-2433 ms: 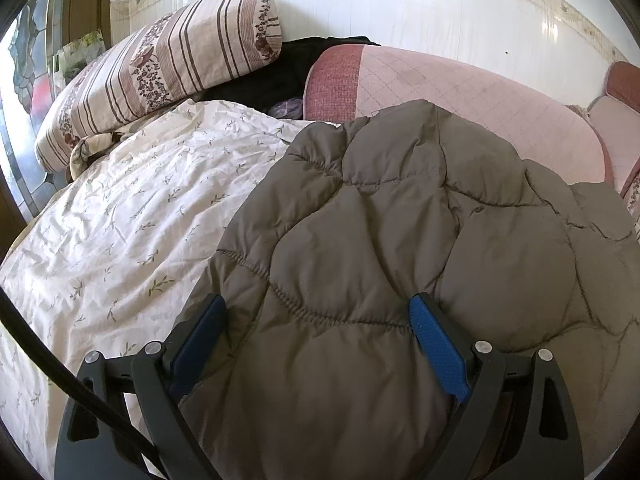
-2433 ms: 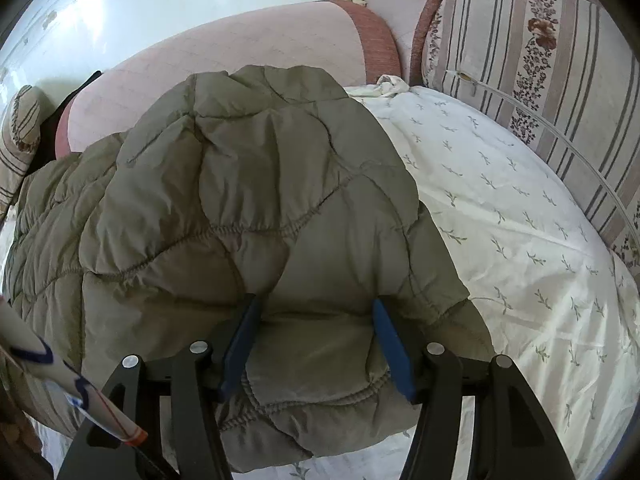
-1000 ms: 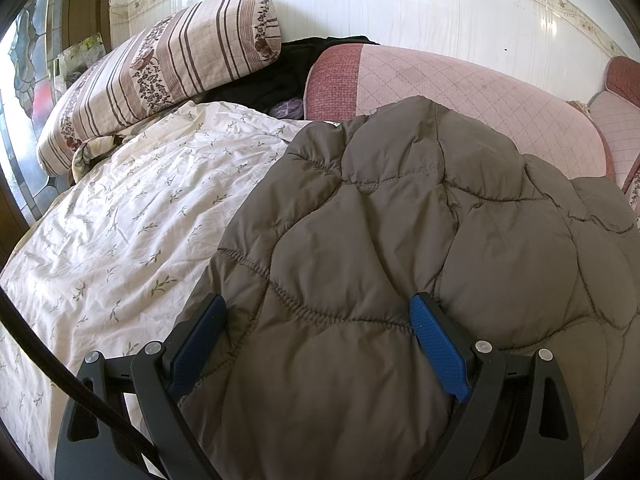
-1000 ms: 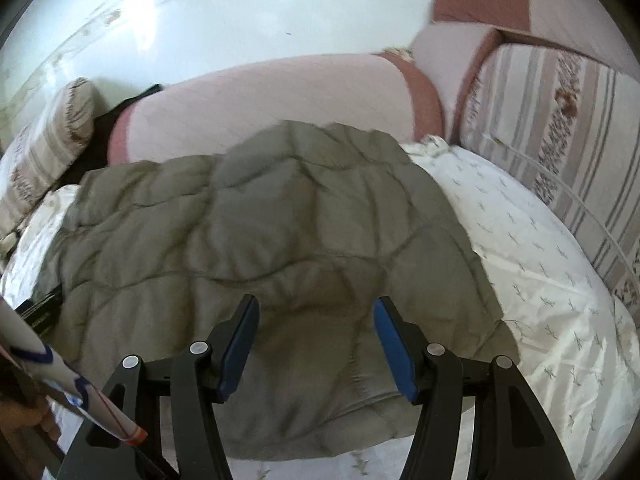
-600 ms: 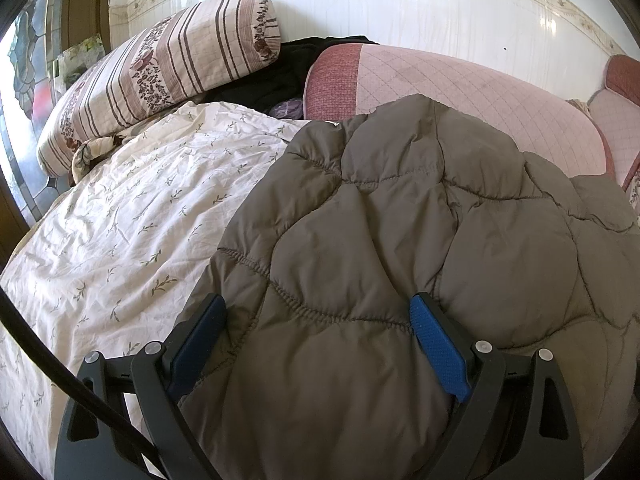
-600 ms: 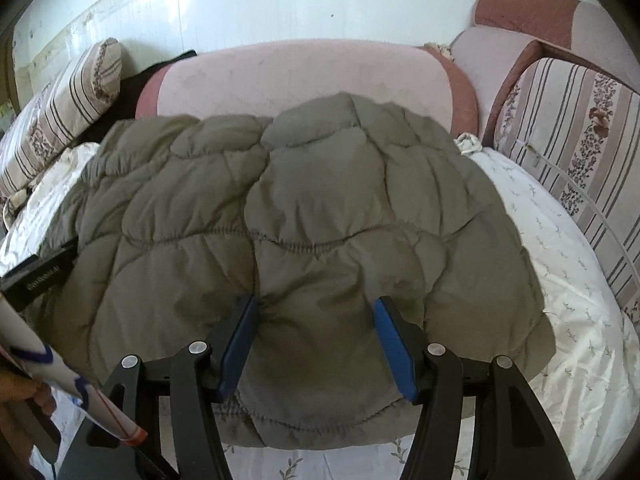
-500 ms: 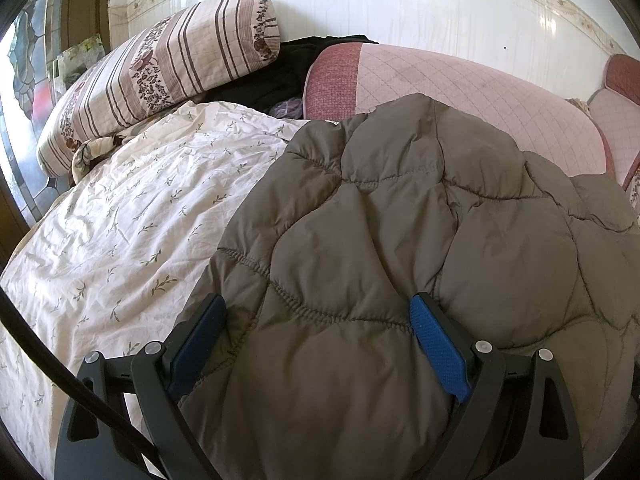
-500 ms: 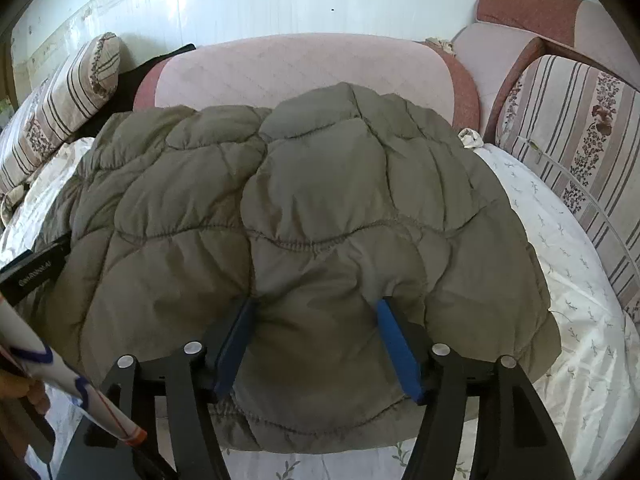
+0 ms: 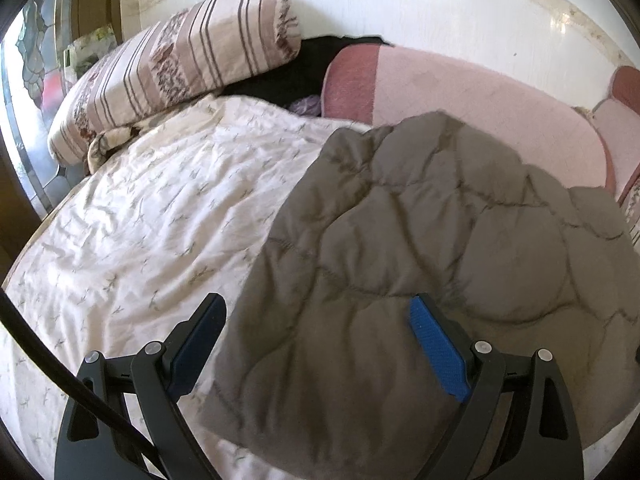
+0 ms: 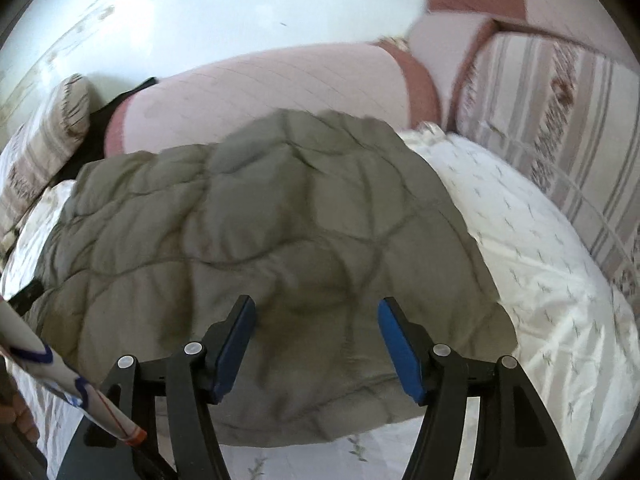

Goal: Fold large clothes

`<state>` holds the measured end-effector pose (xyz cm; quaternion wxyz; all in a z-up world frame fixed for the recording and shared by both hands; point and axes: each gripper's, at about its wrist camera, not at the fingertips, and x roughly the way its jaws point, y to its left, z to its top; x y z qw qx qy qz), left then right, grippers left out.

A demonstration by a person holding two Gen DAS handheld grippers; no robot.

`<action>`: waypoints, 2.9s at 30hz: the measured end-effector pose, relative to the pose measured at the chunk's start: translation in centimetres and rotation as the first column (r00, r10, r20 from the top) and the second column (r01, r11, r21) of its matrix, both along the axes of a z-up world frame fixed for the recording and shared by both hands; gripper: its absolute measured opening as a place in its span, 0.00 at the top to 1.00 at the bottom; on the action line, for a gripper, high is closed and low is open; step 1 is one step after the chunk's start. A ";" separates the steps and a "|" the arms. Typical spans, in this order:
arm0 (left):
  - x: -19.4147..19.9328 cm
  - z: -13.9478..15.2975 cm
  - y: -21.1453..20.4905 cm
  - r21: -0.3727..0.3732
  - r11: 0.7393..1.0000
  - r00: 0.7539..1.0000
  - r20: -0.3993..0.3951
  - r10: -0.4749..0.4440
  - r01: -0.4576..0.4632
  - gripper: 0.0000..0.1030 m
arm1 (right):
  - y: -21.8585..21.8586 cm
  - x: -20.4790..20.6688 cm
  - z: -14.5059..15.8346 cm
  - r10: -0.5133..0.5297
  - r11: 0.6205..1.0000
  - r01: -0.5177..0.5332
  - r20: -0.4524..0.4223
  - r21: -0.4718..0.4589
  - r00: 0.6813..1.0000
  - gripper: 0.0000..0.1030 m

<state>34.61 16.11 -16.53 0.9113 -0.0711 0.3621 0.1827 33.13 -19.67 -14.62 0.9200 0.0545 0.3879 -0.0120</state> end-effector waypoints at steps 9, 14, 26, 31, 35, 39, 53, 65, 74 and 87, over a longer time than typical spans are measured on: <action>-0.9 -0.9 5.8 -0.311 0.950 0.999 -0.041 -0.002 -0.011 0.10 | -1.3 0.7 -1.0 0.005 0.999 -0.003 -0.050 0.050 0.999 0.33; -3.3 -1.0 10.0 -0.390 0.917 0.997 -0.045 0.067 -0.080 0.10 | -3.7 -0.4 0.6 -0.070 0.997 0.070 0.004 0.033 0.998 0.33; -2.9 -2.9 8.4 -0.307 0.950 0.988 -0.155 0.013 -0.060 0.10 | -7.2 -0.2 -1.5 -0.112 0.991 0.119 -0.122 0.056 0.986 0.32; -3.9 -2.0 10.2 -0.455 0.887 0.995 -0.095 0.035 -0.075 0.10 | -9.3 -1.9 0.3 -0.155 0.978 0.162 -0.066 0.132 0.986 0.24; -4.2 -2.2 9.8 -0.509 0.859 0.994 -0.105 0.003 -0.056 0.10 | -12.6 -3.4 0.7 -0.219 0.944 0.229 -0.069 0.237 0.973 0.20; -4.8 -2.5 9.5 -0.561 0.826 0.995 -0.100 -0.013 -0.045 0.10 | -15.7 -5.1 -0.1 -0.263 0.887 0.283 -0.106 0.366 0.959 0.20; -4.2 -5.3 8.2 -0.677 0.734 0.994 -0.105 -0.026 -0.052 0.10 | -17.0 -4.6 -5.1 -0.225 0.695 0.323 -0.232 0.642 0.946 0.18; -2.0 -7.0 7.6 -0.695 0.718 0.999 -0.028 0.045 -0.051 0.00 | -14.7 0.4 -9.4 -0.220 0.615 0.336 -0.254 0.713 0.942 0.06; -0.9 -1.5 0.1 -0.093 0.995 0.999 -0.001 -0.033 0.032 0.44 | -8.8 1.9 -3.9 -0.196 0.926 0.217 -0.098 0.310 0.976 0.55; -3.1 1.2 -2.2 0.033 0.996 0.993 0.082 -0.086 0.084 0.53 | -0.6 -0.5 0.0 -0.065 0.976 0.087 0.115 -0.199 0.991 0.63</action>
